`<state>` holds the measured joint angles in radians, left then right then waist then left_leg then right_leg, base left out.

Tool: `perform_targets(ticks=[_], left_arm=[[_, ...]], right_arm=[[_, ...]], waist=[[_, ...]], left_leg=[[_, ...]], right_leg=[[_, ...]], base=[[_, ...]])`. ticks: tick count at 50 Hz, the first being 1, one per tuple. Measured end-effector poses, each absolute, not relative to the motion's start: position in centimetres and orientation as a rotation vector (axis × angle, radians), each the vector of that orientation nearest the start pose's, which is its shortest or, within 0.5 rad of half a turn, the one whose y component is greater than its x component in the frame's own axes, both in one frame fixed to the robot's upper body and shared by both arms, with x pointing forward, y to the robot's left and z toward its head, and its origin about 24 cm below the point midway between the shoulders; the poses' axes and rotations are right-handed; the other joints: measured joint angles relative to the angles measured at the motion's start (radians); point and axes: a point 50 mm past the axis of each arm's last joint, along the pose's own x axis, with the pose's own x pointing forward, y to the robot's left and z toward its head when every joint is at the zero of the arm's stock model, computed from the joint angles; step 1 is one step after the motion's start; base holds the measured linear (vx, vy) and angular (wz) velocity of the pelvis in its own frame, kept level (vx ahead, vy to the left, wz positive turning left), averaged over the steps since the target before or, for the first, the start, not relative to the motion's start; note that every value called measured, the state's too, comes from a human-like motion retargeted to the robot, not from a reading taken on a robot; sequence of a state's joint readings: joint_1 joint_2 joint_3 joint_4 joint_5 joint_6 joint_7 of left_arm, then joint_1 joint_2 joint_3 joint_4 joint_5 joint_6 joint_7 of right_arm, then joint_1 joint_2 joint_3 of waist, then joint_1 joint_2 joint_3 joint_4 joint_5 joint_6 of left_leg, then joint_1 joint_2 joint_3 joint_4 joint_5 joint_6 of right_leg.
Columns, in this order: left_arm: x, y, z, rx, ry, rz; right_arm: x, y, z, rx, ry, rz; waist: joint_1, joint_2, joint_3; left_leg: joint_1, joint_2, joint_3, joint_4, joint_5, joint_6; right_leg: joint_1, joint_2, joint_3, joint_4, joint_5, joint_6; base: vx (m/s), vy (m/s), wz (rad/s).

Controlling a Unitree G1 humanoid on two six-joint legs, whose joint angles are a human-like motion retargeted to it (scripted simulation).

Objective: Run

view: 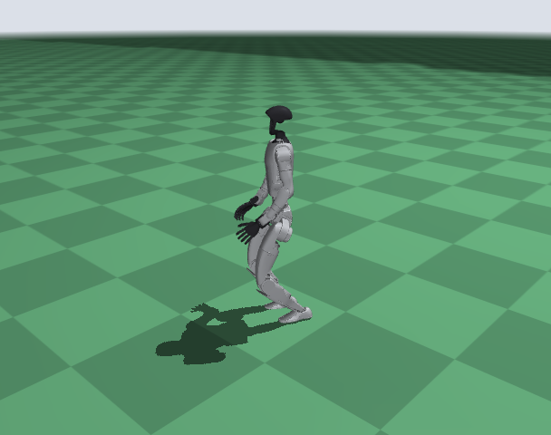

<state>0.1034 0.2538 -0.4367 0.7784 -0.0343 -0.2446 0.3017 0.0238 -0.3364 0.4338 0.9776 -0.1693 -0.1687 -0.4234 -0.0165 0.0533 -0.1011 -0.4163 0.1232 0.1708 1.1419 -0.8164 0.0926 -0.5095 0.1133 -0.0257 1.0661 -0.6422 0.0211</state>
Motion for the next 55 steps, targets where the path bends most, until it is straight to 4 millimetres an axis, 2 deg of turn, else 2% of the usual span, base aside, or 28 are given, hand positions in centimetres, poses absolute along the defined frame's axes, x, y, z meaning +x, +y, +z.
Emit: perform_targets(ticks=[2,5,7,10,13,18,20,24,27,30,33,35,38,40,43,47,50,52,55], left_arm=[[15.4,17.2,-11.5,0.395,0.592,-0.017],[16.2,16.9,-11.3,0.390,0.581,0.021],[16.4,17.0,-11.4,0.390,0.593,0.035],[15.9,17.1,-11.8,0.390,0.617,0.039],[14.6,17.5,-12.0,0.388,0.638,0.039],[12.2,17.9,-12.2,0.367,0.659,0.026],[11.8,18.1,-11.8,0.357,0.639,0.013],[11.9,18.7,-10.4,0.350,0.562,-0.012],[12.6,19.1,-9.1,0.349,0.491,-0.017],[13.0,19.4,-8.2,0.355,0.440,-0.008],[14.1,19.8,-7.3,0.380,0.387,0.010],[14.9,19.6,-7.3,0.406,0.377,0.015],[16.0,18.8,-8.1,0.440,0.401,0.005],[15.9,18.4,-8.6,0.451,0.421,-0.011],[14.9,18.4,-8.4,0.449,0.420,-0.031],[13.8,18.6,-7.2,0.427,0.373,-0.056],[13.6,18.9,-5.6,0.423,0.302,-0.078],[13.8,19.1,-4.7,0.426,0.258,-0.080],[14.2,19.2,-3.3,0.433,0.192,-0.072]], right_arm=[[14.5,-22.2,-12.8,-0.795,0.708,-0.004],[15.2,-21.7,-12.7,-0.803,0.689,0.004],[15.6,-21.5,-12.5,-0.807,0.674,0.011],[15.9,-21.6,-12.1,-0.810,0.644,0.003],[15.8,-22.1,-11.6,-0.809,0.606,-0.022],[14.9,-22.4,-10.9,-0.803,0.560,-0.012],[14.7,-22.5,-10.5,-0.805,0.540,0.012],[14.4,-22.7,-9.4,-0.806,0.478,0.057],[15.1,-22.6,-8.0,-0.818,0.392,0.076],[15.6,-22.2,-7.2,-0.831,0.331,0.088],[16.1,-22.1,-6.9,-0.882,0.308,0.094],[16.4,-21.8,-7.4,-0.924,0.330,0.099],[16.5,-21.3,-8.8,-0.947,0.396,0.099],[16.2,-21.1,-9.6,-0.936,0.434,0.098],[15.5,-21.5,-9.6,-0.908,0.453,0.079],[14.7,-22.0,-8.8,-0.859,0.435,0.062],[14.5,-22.3,-7.6,-0.823,0.388,0.052],[14.8,-22.2,-6.7,-0.811,0.335,0.037],[16.3,-21.9,-4.4,-0.799,0.203,-0.006]], waist=[[0.002,-0.025,0.021],[-0.014,-0.079,0.039],[-0.022,-0.099,0.050],[-0.023,-0.093,0.061],[-0.021,-0.061,0.051],[-0.026,-0.023,0.006],[-0.031,-0.021,-0.013],[-0.026,-0.021,-0.030],[-0.021,-0.020,-0.034],[-0.012,-0.025,-0.021],[-0.001,-0.030,0.003],[0.000,-0.041,0.035],[-0.036,-0.103,0.058],[-0.048,-0.113,0.057],[-0.035,-0.065,0.048],[-0.036,-0.050,-0.005],[-0.027,-0.051,-0.037],[-0.016,-0.050,-0.043],[0.003,-0.053,-0.040]], left_leg=[[-0.012,-0.017,0.000,0.052,-0.056,0.025],[-0.032,-0.071,0.005,0.078,-0.056,0.057],[-0.025,-0.090,0.008,0.093,-0.056,0.070],[0.022,-0.086,0.010,0.083,-0.056,0.069],[0.089,-0.069,0.015,0.008,-0.015,0.053],[0.164,-0.087,-0.010,-0.197,0.273,-0.045],[0.165,-0.094,-0.003,-0.253,0.374,-0.076],[0.130,-0.110,-0.010,-0.261,0.427,-0.093],[0.097,-0.116,-0.021,-0.231,0.401,-0.082],[0.069,-0.121,-0.034,-0.143,0.308,-0.056],[0.046,-0.129,-0.045,-0.040,0.084,0.005],[0.025,-0.138,-0.039,0.028,-0.056,0.051],[-0.003,-0.219,-0.023,0.010,-0.056,0.098],[0.008,-0.239,-0.024,-0.007,-0.056,0.102],[0.068,-0.201,-0.048,-0.070,0.011,0.055],[0.100,-0.185,-0.047,-0.219,0.320,-0.052],[0.066,-0.175,-0.040,-0.230,0.443,-0.091],[0.029,-0.160,-0.038,-0.169,0.443,-0.084],[-0.027,-0.134,-0.038,-0.049,0.370,-0.048]], right_leg=[[-0.013,-0.035,-0.018,0.084,-0.091,-0.024],[-0.033,-0.113,-0.031,0.178,-0.180,-0.033],[-0.020,-0.137,-0.032,0.199,-0.198,-0.031],[0.031,-0.126,-0.028,0.173,-0.170,-0.021],[0.099,-0.088,-0.012,0.080,-0.073,-0.002],[0.182,-0.070,-0.010,-0.108,0.236,0.058],[0.178,-0.078,-0.011,-0.147,0.323,0.079],[0.142,-0.073,-0.011,-0.160,0.368,0.094],[0.111,-0.063,-0.005,-0.147,0.353,0.090],[0.082,-0.058,0.005,-0.067,0.276,0.069],[0.052,-0.073,-0.012,0.055,0.053,0.009],[0.027,-0.110,-0.042,0.156,-0.094,-0.027],[-0.018,-0.221,-0.053,0.262,-0.151,-0.033],[-0.022,-0.240,-0.052,0.274,-0.120,-0.028],[0.024,-0.166,-0.050,0.178,-0.019,-0.019],[0.056,-0.139,-0.040,0.028,0.182,0.032],[0.049,-0.131,-0.040,-0.030,0.277,0.059],[0.044,-0.117,-0.041,-0.038,0.294,0.064],[0.039,-0.093,-0.027,-0.020,0.266,0.056]], base=[[0.07,-0.04,0.70],[0.09,-0.02,0.84],[0.18,0.03,0.51],[0.24,0.07,0.15],[0.27,0.09,0.02],[0.22,0.08,0.14],[0.13,0.07,0.48],[0.04,0.06,0.55],[-0.03,0.05,0.54],[-0.10,0.05,0.47],[-0.09,0.05,0.56],[-0.10,0.04,0.84],[-0.07,0.04,1.06],[0.07,0.06,0.40],[0.13,0.04,-0.06],[0.08,0.01,0.29],[0.00,-0.01,0.51],[-0.06,-0.01,0.53],[-0.10,-0.02,0.47]])
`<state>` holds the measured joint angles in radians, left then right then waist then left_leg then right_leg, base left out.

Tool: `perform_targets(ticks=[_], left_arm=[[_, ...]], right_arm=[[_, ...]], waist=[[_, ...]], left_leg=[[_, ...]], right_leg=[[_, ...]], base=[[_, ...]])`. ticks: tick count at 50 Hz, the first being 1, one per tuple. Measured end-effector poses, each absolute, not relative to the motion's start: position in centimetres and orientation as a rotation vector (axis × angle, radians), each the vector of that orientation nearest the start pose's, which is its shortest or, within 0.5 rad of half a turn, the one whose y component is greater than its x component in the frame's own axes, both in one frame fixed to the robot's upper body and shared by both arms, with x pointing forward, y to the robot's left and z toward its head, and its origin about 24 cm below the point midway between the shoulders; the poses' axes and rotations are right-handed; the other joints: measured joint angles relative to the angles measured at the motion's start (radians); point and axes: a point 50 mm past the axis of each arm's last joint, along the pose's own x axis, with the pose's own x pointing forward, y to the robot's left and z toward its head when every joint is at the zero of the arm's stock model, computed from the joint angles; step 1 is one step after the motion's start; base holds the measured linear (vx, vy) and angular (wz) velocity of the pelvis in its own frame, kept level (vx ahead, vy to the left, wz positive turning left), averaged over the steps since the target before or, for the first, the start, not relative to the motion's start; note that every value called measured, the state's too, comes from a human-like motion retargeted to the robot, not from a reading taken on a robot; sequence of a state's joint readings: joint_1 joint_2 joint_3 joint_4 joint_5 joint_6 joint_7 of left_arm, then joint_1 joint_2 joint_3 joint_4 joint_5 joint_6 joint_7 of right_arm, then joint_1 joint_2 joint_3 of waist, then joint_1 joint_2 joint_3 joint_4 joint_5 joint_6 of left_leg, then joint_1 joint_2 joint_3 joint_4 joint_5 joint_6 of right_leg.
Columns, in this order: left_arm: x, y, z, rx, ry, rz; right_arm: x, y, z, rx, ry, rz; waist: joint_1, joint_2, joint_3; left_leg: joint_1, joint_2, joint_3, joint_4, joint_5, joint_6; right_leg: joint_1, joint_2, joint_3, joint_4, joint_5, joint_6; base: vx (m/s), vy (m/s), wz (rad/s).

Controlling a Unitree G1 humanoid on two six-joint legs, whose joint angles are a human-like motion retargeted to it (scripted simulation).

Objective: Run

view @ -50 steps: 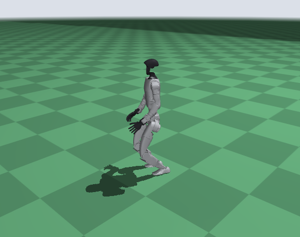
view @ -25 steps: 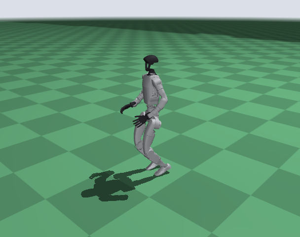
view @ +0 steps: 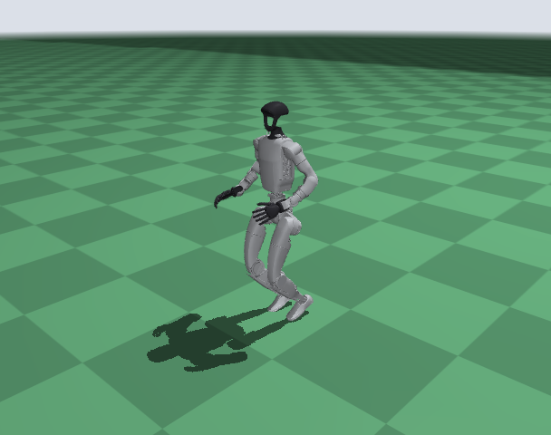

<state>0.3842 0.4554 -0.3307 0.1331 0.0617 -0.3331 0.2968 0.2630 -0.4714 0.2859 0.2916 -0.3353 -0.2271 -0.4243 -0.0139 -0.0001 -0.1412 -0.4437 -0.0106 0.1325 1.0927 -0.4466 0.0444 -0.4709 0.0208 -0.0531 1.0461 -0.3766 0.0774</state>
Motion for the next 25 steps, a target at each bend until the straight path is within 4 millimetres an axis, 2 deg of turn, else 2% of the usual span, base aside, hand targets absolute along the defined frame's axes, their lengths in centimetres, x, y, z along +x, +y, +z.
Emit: perform_targets(ticks=[2,5,7,8,10,13,15,16,18,21,23,25], left_arm=[[14.2,19.3,-2.9,0.446,0.172,-0.064],[14.5,19.7,-2.6,0.492,0.155,-0.045],[14.6,19.8,-3.0,0.518,0.169,-0.042],[14.8,19.9,-3.1,0.524,0.172,-0.039],[14.3,20.1,-3.3,0.516,0.198,-0.038],[13.0,20.2,-3.5,0.482,0.235,-0.052],[12.7,20.1,-3.5,0.467,0.239,-0.067],[12.8,19.9,-3.5,0.467,0.230,-0.073],[13.5,19.4,-3.2,0.471,0.200,-0.083],[15.4,18.9,-2.2,0.492,0.111,-0.083],[16.9,18.6,-1.1,0.507,0.035,-0.072],[18.6,18.4,0.4,0.526,-0.055,-0.058]], right_arm=[[17.5,-21.5,-3.0,-0.800,0.119,-0.030],[20.4,-20.9,-0.4,-0.843,-0.030,-0.067],[22.3,-20.3,1.0,-0.855,-0.110,-0.095],[23.2,-20.0,1.7,-0.840,-0.141,-0.116],[23.3,-19.5,2.1,-0.786,-0.156,-0.131],[21.3,-19.1,0.4,-0.705,-0.072,-0.089],[19.8,-19.0,-0.8,-0.683,-0.005,-0.041],[19.1,-19.1,-1.4,-0.684,0.023,-0.020],[17.8,-19.4,-2.3,-0.694,0.075,0.008],[16.4,-20.3,-3.1,-0.730,0.134,0.017],[15.8,-21.0,-3.4,-0.761,0.161,0.015],[15.6,-21.8,-3.4,-0.803,0.173,0.014]], waist=[[0.017,-0.004,0.012],[0.052,-0.009,0.059],[0.077,-0.021,0.096],[0.090,-0.030,0.109],[0.115,-0.052,0.101],[0.130,-0.078,0.039],[0.121,-0.081,0.008],[0.111,-0.077,0.000],[0.086,-0.062,-0.010],[0.032,-0.028,-0.012],[-0.007,-0.009,-0.005],[-0.043,0.005,0.013]], left_leg=[[-0.042,0.018,-0.009,0.105,-0.109,0.039],[-0.117,0.051,-0.023,0.276,-0.344,0.124],[-0.152,0.065,-0.017,0.318,-0.408,0.166],[-0.155,0.060,-0.014,0.295,-0.396,0.170],[-0.143,0.040,-0.011,0.199,-0.329,0.158],[-0.093,0.002,-0.007,0.019,-0.146,0.092],[-0.053,-0.021,-0.008,-0.049,-0.047,0.054],[-0.029,-0.029,-0.010,-0.056,-0.024,0.043],[0.023,-0.038,-0.015,-0.056,0.008,0.029],[0.107,-0.041,-0.030,-0.047,-0.010,0.018],[0.161,-0.046,-0.043,-0.054,-0.072,0.019],[0.220,-0.061,-0.053,-0.087,-0.211,0.041]], right_leg=[[-0.006,0.016,0.009,0.046,-0.113,-0.034],[-0.020,0.036,-0.001,0.142,-0.395,-0.123],[-0.011,0.028,-0.018,0.167,-0.454,-0.140],[0.006,0.023,-0.019,0.141,-0.438,-0.136],[0.047,0.021,0.000,0.051,-0.355,-0.105],[0.076,0.003,0.016,-0.068,-0.085,-0.020],[0.055,-0.010,0.015,-0.071,0.036,0.008],[0.038,-0.013,0.013,-0.052,0.053,0.009],[0.002,-0.013,0.009,-0.013,0.056,0.001],[-0.057,0.003,0.009,0.041,-0.006,-0.025],[-0.104,0.012,0.012,0.090,-0.070,-0.042],[-0.156,0.005,0.008,0.167,-0.168,-0.067]], base=[[-0.12,-0.02,0.38],[-0.08,-0.02,0.43],[-0.03,-0.01,0.39],[0.03,0.00,0.36],[0.07,0.01,0.31],[0.09,0.03,0.23],[0.05,0.04,0.22],[0.02,0.04,0.20],[0.00,0.00,0.00],[0.00,0.00,0.00],[-0.06,0.03,0.15],[-0.06,0.03,0.23]])
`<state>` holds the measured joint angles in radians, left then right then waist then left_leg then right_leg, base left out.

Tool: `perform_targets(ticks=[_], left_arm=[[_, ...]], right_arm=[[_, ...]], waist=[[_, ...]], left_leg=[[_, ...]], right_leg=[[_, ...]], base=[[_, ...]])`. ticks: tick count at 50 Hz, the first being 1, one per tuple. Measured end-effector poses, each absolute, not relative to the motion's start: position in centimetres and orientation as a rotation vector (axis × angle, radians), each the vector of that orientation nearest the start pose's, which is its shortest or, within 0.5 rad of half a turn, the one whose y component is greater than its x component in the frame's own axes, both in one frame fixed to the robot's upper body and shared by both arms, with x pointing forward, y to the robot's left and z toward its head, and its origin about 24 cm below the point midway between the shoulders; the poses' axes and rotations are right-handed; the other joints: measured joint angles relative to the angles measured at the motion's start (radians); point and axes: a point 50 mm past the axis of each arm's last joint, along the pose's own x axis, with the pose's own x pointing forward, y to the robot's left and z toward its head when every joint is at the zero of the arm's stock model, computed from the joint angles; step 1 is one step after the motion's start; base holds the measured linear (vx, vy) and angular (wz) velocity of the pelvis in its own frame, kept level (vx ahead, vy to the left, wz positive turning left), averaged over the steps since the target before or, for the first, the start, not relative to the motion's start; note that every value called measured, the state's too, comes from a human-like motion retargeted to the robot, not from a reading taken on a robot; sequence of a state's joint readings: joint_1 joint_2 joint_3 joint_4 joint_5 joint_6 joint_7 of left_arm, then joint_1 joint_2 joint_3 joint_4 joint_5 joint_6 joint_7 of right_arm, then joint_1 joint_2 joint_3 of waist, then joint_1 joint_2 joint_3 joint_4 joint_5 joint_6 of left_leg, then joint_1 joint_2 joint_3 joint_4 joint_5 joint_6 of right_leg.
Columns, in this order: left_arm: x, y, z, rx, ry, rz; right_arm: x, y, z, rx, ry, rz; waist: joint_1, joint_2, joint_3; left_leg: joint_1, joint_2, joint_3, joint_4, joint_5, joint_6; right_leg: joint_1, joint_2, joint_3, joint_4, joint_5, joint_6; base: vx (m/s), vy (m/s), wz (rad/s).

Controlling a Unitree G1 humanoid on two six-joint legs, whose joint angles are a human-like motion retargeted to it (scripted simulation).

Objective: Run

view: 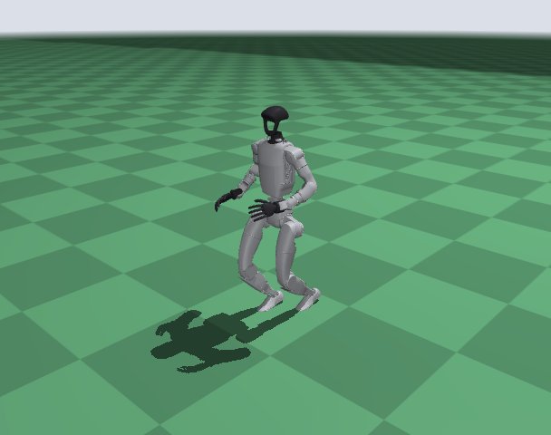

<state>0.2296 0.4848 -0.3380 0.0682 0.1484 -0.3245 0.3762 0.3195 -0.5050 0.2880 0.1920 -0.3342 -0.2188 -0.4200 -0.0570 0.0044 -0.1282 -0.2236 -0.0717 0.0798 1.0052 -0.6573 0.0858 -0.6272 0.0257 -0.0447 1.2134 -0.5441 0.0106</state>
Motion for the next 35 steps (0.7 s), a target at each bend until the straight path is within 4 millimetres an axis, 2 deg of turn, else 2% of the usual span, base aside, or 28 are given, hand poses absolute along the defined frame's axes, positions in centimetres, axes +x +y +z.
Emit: perform_targets(ticks=[2,3,5,8,9,10,13,15,17,18,20,22,25,27,29,30,33,35], left_arm=[[20.3,18.0,1.7,0.552,-0.131,-0.053],[21.0,17.8,2.0,0.558,-0.152,-0.052],[20.9,17.5,1.4,0.561,-0.129,-0.064],[18.8,16.9,-0.4,0.547,-0.040,-0.122],[18.0,16.9,-0.8,0.547,-0.018,-0.139],[17.3,16.9,-1.1,0.548,0.003,-0.155],[15.9,17.5,-1.7,0.571,0.045,-0.151],[15.1,18.1,-1.9,0.597,0.067,-0.132],[14.7,19.1,-1.8,0.643,0.074,-0.096],[14.4,19.6,-2.0,0.668,0.084,-0.076],[14.2,20.7,-2.2,0.715,0.106,-0.022],[13.4,21.2,-2.9,0.696,0.164,0.011],[12.4,20.7,-3.3,0.633,0.206,0.024],[12.7,20.1,-3.0,0.614,0.182,0.023],[13.6,19.5,-2.3,0.617,0.121,0.020],[14.1,19.3,-1.7,0.625,0.083,0.018],[17.5,19.3,0.8,0.701,-0.086,0.038],[20.0,19.1,2.5,0.743,-0.197,0.065]], right_arm=[[15.8,-22.4,-3.4,-0.837,0.183,0.002],[16.2,-22.6,-3.2,-0.838,0.180,-0.014],[16.7,-22.4,-2.9,-0.808,0.169,-0.028],[16.8,-21.3,-2.4,-0.729,0.145,-0.019],[16.9,-20.9,-2.1,-0.705,0.132,-0.017],[16.9,-20.6,-1.8,-0.682,0.116,-0.015],[17.9,-19.8,0.0,-0.651,0.010,-0.038],[18.8,-19.5,1.4,-0.648,-0.069,-0.057],[19.9,-19.5,2.6,-0.683,-0.133,-0.077],[20.3,-19.6,2.8,-0.708,-0.148,-0.083],[21.3,-19.7,2.8,-0.728,-0.151,-0.111],[20.5,-19.6,1.3,-0.701,-0.078,-0.103],[18.1,-19.5,-1.3,-0.670,0.063,-0.047],[16.8,-19.7,-2.3,-0.675,0.121,-0.008],[15.8,-19.9,-2.9,-0.693,0.153,0.015],[15.3,-20.0,-3.1,-0.705,0.164,0.025],[15.0,-20.7,-2.8,-0.760,0.157,0.046],[15.0,-21.2,-2.9,-0.779,0.160,0.042]], waist=[[-0.031,-0.007,0.039],[-0.045,-0.025,0.062],[-0.051,-0.010,0.081],[-0.036,0.003,0.050],[-0.023,0.004,0.038],[-0.006,0.004,0.026],[0.056,-0.015,0.013],[0.099,-0.032,0.015],[0.140,-0.048,0.032],[0.158,-0.054,0.047],[0.182,-0.078,0.067],[0.190,-0.102,0.049],[0.170,-0.117,0.005],[0.136,-0.109,-0.004],[0.095,-0.093,-0.003],[0.074,-0.086,-0.001],[0.005,-0.067,0.036],[-0.033,-0.066,0.066]], left_leg=[[0.062,-0.028,0.005,-0.052,-0.151,0.045],[0.099,-0.058,0.009,-0.098,-0.158,0.063],[0.131,-0.042,0.002,-0.114,-0.089,0.043],[0.045,-0.010,-0.001,-0.069,0.150,-0.029],[-0.003,-0.003,-0.002,-0.036,0.193,-0.041],[-0.054,0.004,-0.003,0.001,0.222,-0.048],[-0.205,0.008,-0.002,0.107,0.178,-0.014],[-0.300,0.006,-0.007,0.171,0.108,0.022],[-0.388,0.003,-0.021,0.247,-0.010,0.066],[-0.426,0.006,-0.023,0.285,-0.068,0.087],[-0.447,0.000,-0.020,0.272,-0.098,0.110],[-0.408,-0.024,-0.020,0.170,-0.010,0.084],[-0.321,-0.068,-0.016,0.019,0.155,0.026],[-0.259,-0.088,-0.015,-0.004,0.192,0.007],[-0.204,-0.095,-0.017,0.025,0.163,0.011],[-0.177,-0.099,-0.021,0.043,0.128,0.019],[-0.086,-0.111,-0.030,0.023,-0.101,0.077],[-0.025,-0.120,-0.021,-0.036,-0.153,0.099]], right_leg=[[-0.035,-0.031,-0.004,0.085,-0.081,-0.021],[-0.033,-0.057,0.009,0.113,-0.097,-0.025],[0.003,-0.033,0.010,0.085,-0.062,-0.027],[0.067,-0.006,0.011,-0.032,0.078,0.014],[0.081,0.001,0.010,-0.065,0.115,0.028],[0.093,0.009,0.008,-0.094,0.146,0.041],[0.136,0.014,0.012,-0.124,0.161,0.055],[0.164,0.015,0.024,-0.124,0.109,0.047],[0.181,0.016,0.026,-0.109,-0.054,0.009],[0.182,0.015,0.023,-0.091,-0.141,-0.010],[0.209,0.006,0.024,-0.114,-0.192,-0.019],[0.245,-0.012,0.033,-0.170,-0.071,0.016],[0.229,-0.053,0.035,-0.152,0.165,0.076],[0.182,-0.077,0.028,-0.056,0.205,0.074],[0.124,-0.098,0.015,0.061,0.165,0.046],[0.093,-0.108,0.011,0.123,0.128,0.029],[-0.021,-0.133,0.008,0.274,0.012,-0.002],[-0.084,-0.135,0.016,0.287,-0.025,-0.006]], base=[[-0.07,0.03,0.32],[-0.05,0.02,0.26],[0.00,0.00,0.00],[-0.04,-0.01,0.20],[-0.08,-0.01,0.37],[-0.08,0.00,0.38],[-0.07,0.01,0.37],[-0.05,0.02,0.35],[-0.03,0.02,0.31],[-0.01,0.03,0.24],[0.06,0.03,0.16],[0.10,0.05,0.13],[0.08,0.06,0.12],[0.03,0.06,-0.04],[0.01,0.05,-0.23],[0.01,0.05,-0.30],[0.02,0.05,-0.24],[0.00,0.00,0.00]])
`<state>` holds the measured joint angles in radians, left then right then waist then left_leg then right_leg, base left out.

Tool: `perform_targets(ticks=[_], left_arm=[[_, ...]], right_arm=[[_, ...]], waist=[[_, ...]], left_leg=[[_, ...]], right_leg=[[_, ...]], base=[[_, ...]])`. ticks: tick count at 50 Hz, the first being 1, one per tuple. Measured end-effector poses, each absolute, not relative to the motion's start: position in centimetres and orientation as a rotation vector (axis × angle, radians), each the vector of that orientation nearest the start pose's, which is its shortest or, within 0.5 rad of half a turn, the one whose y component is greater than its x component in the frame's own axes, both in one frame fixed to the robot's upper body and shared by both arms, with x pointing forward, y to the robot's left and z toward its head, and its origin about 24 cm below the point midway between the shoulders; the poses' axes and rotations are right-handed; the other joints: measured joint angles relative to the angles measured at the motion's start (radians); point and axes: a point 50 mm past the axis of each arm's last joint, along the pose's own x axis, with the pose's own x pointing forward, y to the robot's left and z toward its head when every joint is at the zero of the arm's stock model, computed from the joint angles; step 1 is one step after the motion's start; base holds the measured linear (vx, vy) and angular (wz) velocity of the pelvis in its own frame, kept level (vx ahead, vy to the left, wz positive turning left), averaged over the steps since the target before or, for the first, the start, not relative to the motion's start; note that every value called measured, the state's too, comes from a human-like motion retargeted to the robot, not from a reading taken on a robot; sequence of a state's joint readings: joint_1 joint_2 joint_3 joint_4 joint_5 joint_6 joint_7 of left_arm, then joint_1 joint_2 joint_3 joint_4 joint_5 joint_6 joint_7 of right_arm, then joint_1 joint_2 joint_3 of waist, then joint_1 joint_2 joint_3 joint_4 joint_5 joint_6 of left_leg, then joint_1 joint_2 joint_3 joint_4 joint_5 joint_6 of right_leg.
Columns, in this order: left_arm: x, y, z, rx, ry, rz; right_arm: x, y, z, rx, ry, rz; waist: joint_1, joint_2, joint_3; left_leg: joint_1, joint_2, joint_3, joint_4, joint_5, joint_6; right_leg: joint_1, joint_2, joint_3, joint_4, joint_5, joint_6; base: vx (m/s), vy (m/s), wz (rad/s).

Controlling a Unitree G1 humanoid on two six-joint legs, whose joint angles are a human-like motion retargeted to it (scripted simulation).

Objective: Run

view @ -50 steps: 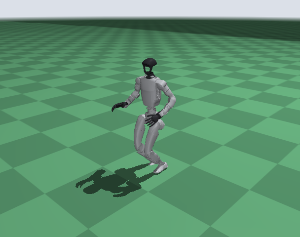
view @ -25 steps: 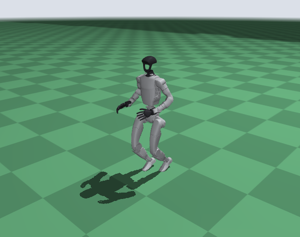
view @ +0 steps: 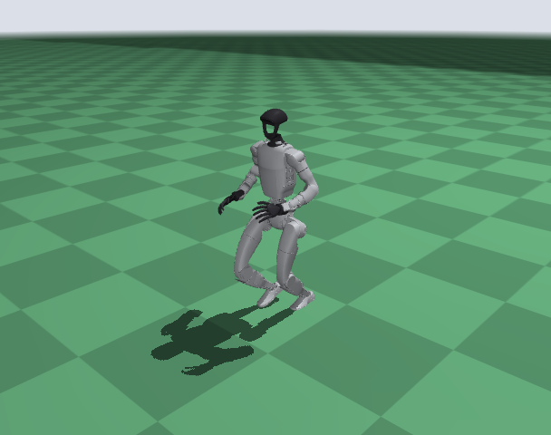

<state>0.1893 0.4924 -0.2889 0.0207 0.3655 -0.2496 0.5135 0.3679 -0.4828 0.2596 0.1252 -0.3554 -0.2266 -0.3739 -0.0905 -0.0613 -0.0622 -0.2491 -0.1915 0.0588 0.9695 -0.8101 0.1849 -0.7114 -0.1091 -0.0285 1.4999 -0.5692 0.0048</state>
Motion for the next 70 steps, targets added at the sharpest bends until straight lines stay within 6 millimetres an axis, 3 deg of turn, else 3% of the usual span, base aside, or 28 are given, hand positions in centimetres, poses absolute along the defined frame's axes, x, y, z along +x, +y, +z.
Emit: perform_targets(ticks=[2,5,8,10,14,15,17,20,23,26,30,33,36,40,46,49,53,56,61,64,67,70], left_arm=[[21.0,18.7,3.3,0.728,-0.249,0.075],[20.8,17.6,3.3,0.670,-0.268,0.031],[19.8,16.8,2.9,0.666,-0.261,-0.044],[18.9,16.9,2.3,0.691,-0.232,-0.073],[17.2,18.9,1.0,0.819,-0.135,-0.066],[16.8,19.6,0.8,0.848,-0.109,-0.052],[15.3,21.0,0.3,0.867,-0.040,-0.028],[12.9,22.1,-0.7,0.848,0.059,-0.011],[11.8,22.0,-1.4,0.821,0.107,-0.004],[12.1,21.4,-1.6,0.821,0.090,-0.001],[13.8,20.3,-1.7,0.887,0.026,-0.017],[16.2,19.7,-2.6,0.966,0.011,-0.035],[18.0,18.9,-3.3,0.990,0.013,-0.064],[18.1,18.5,-3.5,0.973,0.026,-0.114],[15.9,18.8,-4.4,0.958,0.100,-0.233],[14.3,18.9,-5.3,0.980,0.157,-0.290],[12.6,19.5,-7.0,1.058,0.264,-0.353],[12.2,19.7,-8.3,1.102,0.335,-0.381],[10.6,19.9,-8.4,1.035,0.382,-0.374],[10.3,20.1,-7.8,0.998,0.376,-0.375],[10.4,20.2,-7.4,0.981,0.362,-0.356],[11.0,20.2,-7.4,0.989,0.350,-0.325]], right_arm=[[14.5,-21.4,-3.3,-0.770,0.188,0.024],[13.4,-21.5,-4.1,-0.744,0.250,-0.008],[13.4,-21.2,-4.1,-0.729,0.245,-0.047],[14.3,-20.9,-3.5,-0.735,0.197,-0.073],[18.7,-20.5,-0.6,-0.790,0.012,-0.145],[20.1,-20.4,0.5,-0.792,-0.044,-0.168],[21.1,-19.8,1.7,-0.749,-0.106,-0.185],[20.6,-19.4,1.8,-0.698,-0.107,-0.155],[19.5,-19.6,0.6,-0.722,-0.052,-0.107],[17.9,-19.9,-1.6,-0.770,0.057,-0.072],[15.2,-20.0,-5.6,-0.829,0.255,-0.019],[13.5,-19.3,-8.6,-0.826,0.409,0.034],[12.7,-19.2,-10.0,-0.805,0.489,0.063],[12.4,-20.3,-9.7,-0.787,0.504,0.039],[12.9,-21.3,-8.3,-0.762,0.465,-0.017],[13.9,-21.4,-7.2,-0.779,0.397,-0.035],[15.4,-21.8,-6.3,-0.864,0.348,-0.043],[16.4,-22.1,-6.4,-0.886,0.364,-0.060],[15.8,-21.5,-6.8,-0.800,0.405,-0.048],[15.5,-21.3,-7.0,-0.775,0.414,0.000],[15.3,-21.0,-7.2,-0.790,0.413,0.035],[14.9,-20.4,-8.2,-0.831,0.447,0.085]], waist=[[-0.021,0.034,-0.003],[-0.027,0.081,-0.043],[0.012,0.106,-0.063],[0.051,0.103,-0.059],[0.161,0.077,-0.008],[0.184,0.064,0.004],[0.215,0.028,0.000],[0.227,-0.016,-0.041],[0.192,-0.033,-0.079],[0.154,-0.027,-0.089],[0.100,-0.028,-0.074],[0.064,-0.033,-0.035],[0.035,-0.016,-0.010],[-0.005,0.031,-0.024],[0.002,0.109,-0.053],[0.014,0.133,-0.051],[0.028,0.152,-0.025],[0.023,0.144,0.017],[0.046,0.129,-0.014],[0.060,0.107,-0.050],[0.075,0.084,-0.064],[0.084,0.055,-0.066]], left_leg=[[0.046,0.036,-0.006,-0.032,0.069,-0.039],[0.036,0.103,-0.008,-0.005,0.297,-0.132],[-0.041,0.167,-0.007,0.189,0.384,-0.147],[-0.097,0.202,0.006,0.358,0.341,-0.110],[-0.272,0.255,0.012,0.608,0.154,-0.012],[-0.320,0.251,0.013,0.605,0.127,0.007],[-0.376,0.213,0.024,0.480,0.138,0.006],[-0.408,0.130,0.041,0.204,0.224,-0.045],[-0.413,0.052,0.047,0.022,0.311,-0.089],[-0.414,0.019,0.050,0.031,0.302,-0.092],[-0.426,0.002,0.062,0.188,0.117,-0.022],[-0.408,0.010,0.066,0.269,0.006,0.017],[-0.347,0.023,0.040,0.238,-0.015,0.013],[-0.254,0.070,0.007,0.135,0.091,-0.048],[-0.221,0.156,-0.051,0.171,0.265,-0.132],[-0.219,0.183,-0.068,0.312,0.230,-0.111],[-0.199,0.198,-0.078,0.431,0.033,-0.062],[-0.163,0.185,-0.054,0.381,-0.006,-0.037],[-0.220,0.164,-0.027,0.173,0.207,-0.099],[-0.294,0.148,-0.004,0.094,0.283,-0.128],[-0.359,0.137,0.013,0.108,0.248,-0.107],[-0.420,0.122,0.017,0.189,0.113,-0.051]], right_leg=[[-0.011,0.056,-0.013,-0.103,0.017,0.009],[0.015,0.141,-0.025,-0.327,0.092,0.048],[0.064,0.207,-0.030,-0.417,0.135,0.059],[0.097,0.221,-0.028,-0.378,0.081,0.029],[0.166,0.222,-0.016,-0.323,-0.158,-0.051],[0.190,0.211,-0.012,-0.339,-0.176,-0.053],[0.244,0.170,-0.004,-0.396,-0.102,-0.013],[0.281,0.089,-0.006,-0.445,0.098,0.070],[0.258,0.010,-0.026,-0.390,0.167,0.097],[0.228,-0.053,-0.060,-0.274,0.093,0.072],[0.177,-0.119,-0.087,-0.077,-0.110,0.025],[0.123,-0.117,-0.083,0.016,-0.186,-0.001],[0.079,-0.065,-0.079,-0.026,-0.172,-0.013],[0.053,0.050,-0.060,-0.217,-0.055,0.025],[0.073,0.233,-0.016,-0.463,0.140,0.082],[0.066,0.300,0.013,-0.440,0.120,0.061],[0.047,0.354,0.039,-0.335,-0.060,-0.010],[0.075,0.336,0.050,-0.332,-0.078,-0.006],[0.119,0.258,0.025,-0.515,0.130,0.064],[0.113,0.207,-0.004,-0.536,0.178,0.093],[0.108,0.165,-0.030,-0.480,0.120,0.081],[0.089,0.134,-0.043,-0.398,-0.046,0.052]], base=[[0.00,0.00,0.00],[0.00,0.00,0.00],[-0.04,-0.01,0.06],[-0.07,-0.01,0.12],[-0.03,0.00,0.23],[0.02,0.03,0.32],[0.05,0.05,0.28],[0.07,0.07,0.33],[0.05,0.06,0.41],[0.02,0.04,0.14],[0.05,0.02,0.01],[0.11,0.01,-0.34],[0.14,-0.01,-0.59],[0.13,-0.02,-0.50],[0.03,-0.02,-0.60],[-0.07,0.01,-0.62],[-0.08,0.04,-0.43],[-0.08,0.08,-0.04],[-0.09,0.08,-0.24],[-0.11,0.06,-0.05],[-0.12,0.05,-0.13],[-0.08,0.05,-0.18]])
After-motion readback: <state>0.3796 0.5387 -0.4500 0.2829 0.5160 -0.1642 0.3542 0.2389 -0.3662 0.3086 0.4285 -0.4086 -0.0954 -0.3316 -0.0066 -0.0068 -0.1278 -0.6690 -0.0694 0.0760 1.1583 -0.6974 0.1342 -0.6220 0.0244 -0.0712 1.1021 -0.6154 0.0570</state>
